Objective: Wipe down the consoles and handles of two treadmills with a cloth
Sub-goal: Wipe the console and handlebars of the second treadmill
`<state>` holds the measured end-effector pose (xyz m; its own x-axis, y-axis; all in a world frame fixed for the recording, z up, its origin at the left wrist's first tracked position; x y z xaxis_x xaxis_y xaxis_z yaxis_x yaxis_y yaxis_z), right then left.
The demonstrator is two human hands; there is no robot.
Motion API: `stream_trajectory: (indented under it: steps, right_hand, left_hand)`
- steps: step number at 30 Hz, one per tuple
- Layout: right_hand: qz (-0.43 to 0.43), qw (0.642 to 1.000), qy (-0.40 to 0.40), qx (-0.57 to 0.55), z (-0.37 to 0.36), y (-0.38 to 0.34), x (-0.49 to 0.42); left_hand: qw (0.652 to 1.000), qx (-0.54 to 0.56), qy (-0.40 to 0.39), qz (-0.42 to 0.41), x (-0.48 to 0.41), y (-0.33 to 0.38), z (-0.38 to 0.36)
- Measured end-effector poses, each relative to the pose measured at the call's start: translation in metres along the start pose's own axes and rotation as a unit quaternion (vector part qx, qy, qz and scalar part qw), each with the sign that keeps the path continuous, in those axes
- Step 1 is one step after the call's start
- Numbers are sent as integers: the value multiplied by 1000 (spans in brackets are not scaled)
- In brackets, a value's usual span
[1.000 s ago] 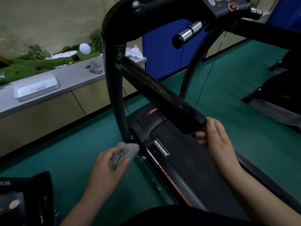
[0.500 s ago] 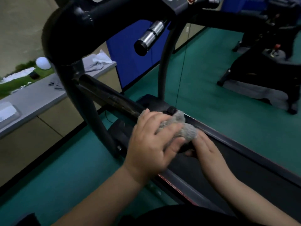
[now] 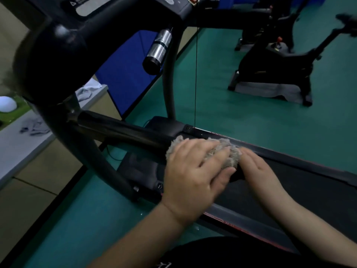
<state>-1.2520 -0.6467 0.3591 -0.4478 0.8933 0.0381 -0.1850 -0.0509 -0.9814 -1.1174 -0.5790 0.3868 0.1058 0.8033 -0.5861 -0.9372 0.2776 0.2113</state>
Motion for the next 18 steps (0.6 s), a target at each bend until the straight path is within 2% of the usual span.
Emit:
stream_trajectory:
  steps: [3, 5, 7, 9, 11, 13, 15, 18]
  right_hand:
    - [4, 999, 15, 30, -2, -3, 2]
    - [6, 998, 21, 54, -2, -5, 3]
    - [17, 998, 24, 60, -2, -7, 4]
    - [22, 998, 32, 58, -2, -7, 4]
    - [21, 998, 37, 50, -3, -4, 4]
    - [13, 998, 44, 40, -4, -2, 4]
    - [5, 998, 48, 31, -4, 1, 3]
    - [2, 999, 44, 29, -4, 6, 2]
  left_hand:
    - [999, -9, 14, -50, -1, -49, 16]
    - [999, -35, 31, -25, 7, -102, 35]
    - [992, -79, 65, 69, 19, -161, 55]
    - [970, -90, 121, 192, 29, -205, 69]
    - [945, -74, 158, 278, 29, -211, 69]
    - [932, -59, 174, 311, 22, -182, 55]
    - [957, -45, 143, 249, 16, -127, 36]
    - [995, 12, 57, 81, 13, -56, 14]
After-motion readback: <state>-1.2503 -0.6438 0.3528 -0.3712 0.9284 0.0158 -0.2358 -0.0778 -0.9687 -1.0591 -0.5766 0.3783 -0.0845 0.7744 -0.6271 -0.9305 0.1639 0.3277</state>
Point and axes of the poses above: each hand's wrist, its own x-axis away from the middle knuckle, its own z-axis out of the back of the hand, y = z × x, the point moved 2 cm from there along -x, towards the middle knuckle, and after that the axes turned 6 degrees about -y, right-handed, at the moved point
